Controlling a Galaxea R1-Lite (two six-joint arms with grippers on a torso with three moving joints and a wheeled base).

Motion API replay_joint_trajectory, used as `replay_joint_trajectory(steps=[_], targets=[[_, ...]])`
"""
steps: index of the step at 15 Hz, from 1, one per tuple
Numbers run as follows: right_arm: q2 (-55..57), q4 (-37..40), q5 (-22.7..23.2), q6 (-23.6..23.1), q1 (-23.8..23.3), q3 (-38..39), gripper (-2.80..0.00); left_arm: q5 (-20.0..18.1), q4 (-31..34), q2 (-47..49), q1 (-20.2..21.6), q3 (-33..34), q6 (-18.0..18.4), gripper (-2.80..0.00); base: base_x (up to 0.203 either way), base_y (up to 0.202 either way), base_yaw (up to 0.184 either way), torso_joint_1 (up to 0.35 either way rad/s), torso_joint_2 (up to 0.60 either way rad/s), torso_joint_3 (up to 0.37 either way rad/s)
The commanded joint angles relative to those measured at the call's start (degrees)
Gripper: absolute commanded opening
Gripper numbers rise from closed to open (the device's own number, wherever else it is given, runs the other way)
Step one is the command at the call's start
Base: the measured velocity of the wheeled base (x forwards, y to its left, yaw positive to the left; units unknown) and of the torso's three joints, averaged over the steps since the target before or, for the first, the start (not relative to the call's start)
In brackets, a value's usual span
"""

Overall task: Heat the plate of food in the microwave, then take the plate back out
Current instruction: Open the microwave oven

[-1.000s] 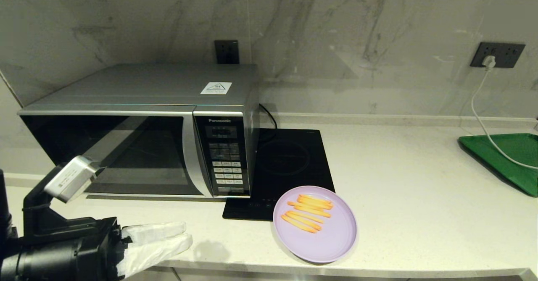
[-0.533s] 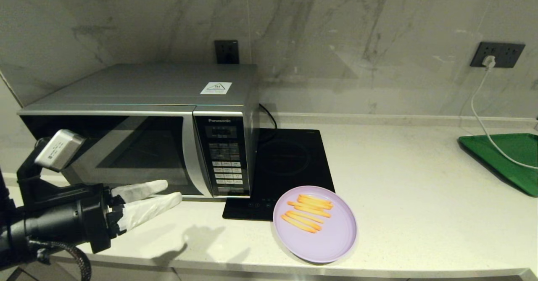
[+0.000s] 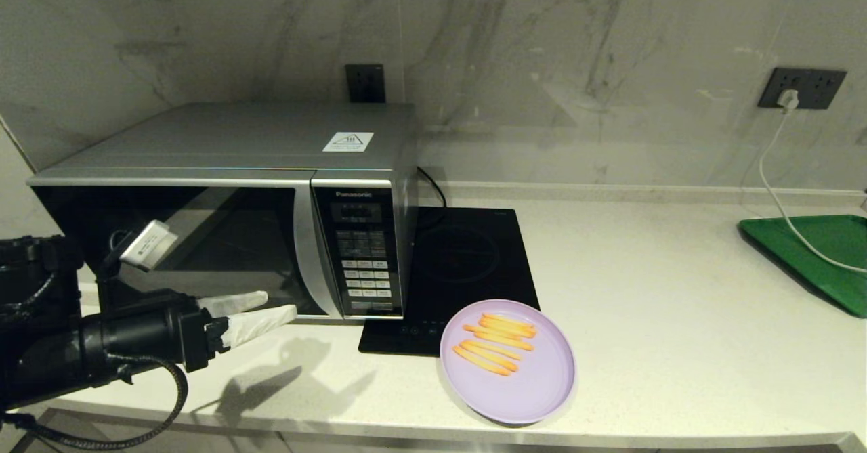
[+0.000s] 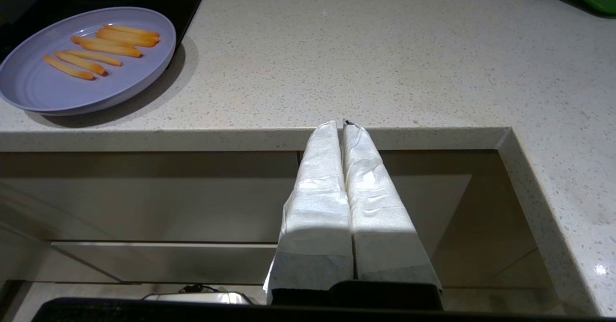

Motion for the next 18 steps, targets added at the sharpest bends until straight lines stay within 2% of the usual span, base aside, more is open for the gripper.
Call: replay_joint_trajectory(steps=[1, 3, 4, 9, 13, 16, 18], targets=[[-0.01, 0.09, -0.01, 0.05, 0.01, -0.01, -2.80, -2.72, -0.14, 3.98, 0.20, -2.03, -0.10, 0.00, 0.000, 0.000, 0.000, 0.000, 0.00, 0.000], [-0.01, 0.09, -0.01, 0.05, 0.01, -0.01, -2.80, -6.95, -0.16, 5.50, 0.88, -3.00, -0.18, 0.00, 0.000, 0.000, 0.000, 0.000, 0.00, 0.000], [-0.01, 0.09, -0.01, 0.05, 0.01, -0.01, -2.80, -7.87, -0.16, 6.24, 1.38, -3.50, -0.19, 0.00, 0.000, 0.000, 0.000, 0.000, 0.00, 0.000], [-0.01, 0.09, -0.01, 0.05, 0.01, -0.01, -2.80, -8.35, -0.17, 9.29, 3.42, -6.26, 0.07, 0.00, 0.000, 0.000, 0.000, 0.000, 0.00, 0.000], [-0.01, 0.09, -0.01, 0.05, 0.01, -0.01, -2.80, -8.46, -0.16, 10.17, 3.39, -8.66, 0.36, 0.00, 0.000, 0.000, 0.000, 0.000, 0.00, 0.000], [-0.01, 0.09, -0.01, 0.05, 0.08, -0.01, -2.80, -11.93, -0.34, 11.38, 3.23, -9.98, 0.34, 0.00, 0.000, 0.000, 0.000, 0.000, 0.00, 0.000], [-0.01, 0.09, -0.01, 0.05, 0.01, -0.01, -2.80, -12.06, -0.42, 12.39, 3.04, -10.53, 0.47, 0.00, 0.000, 0.000, 0.000, 0.000, 0.00, 0.000]])
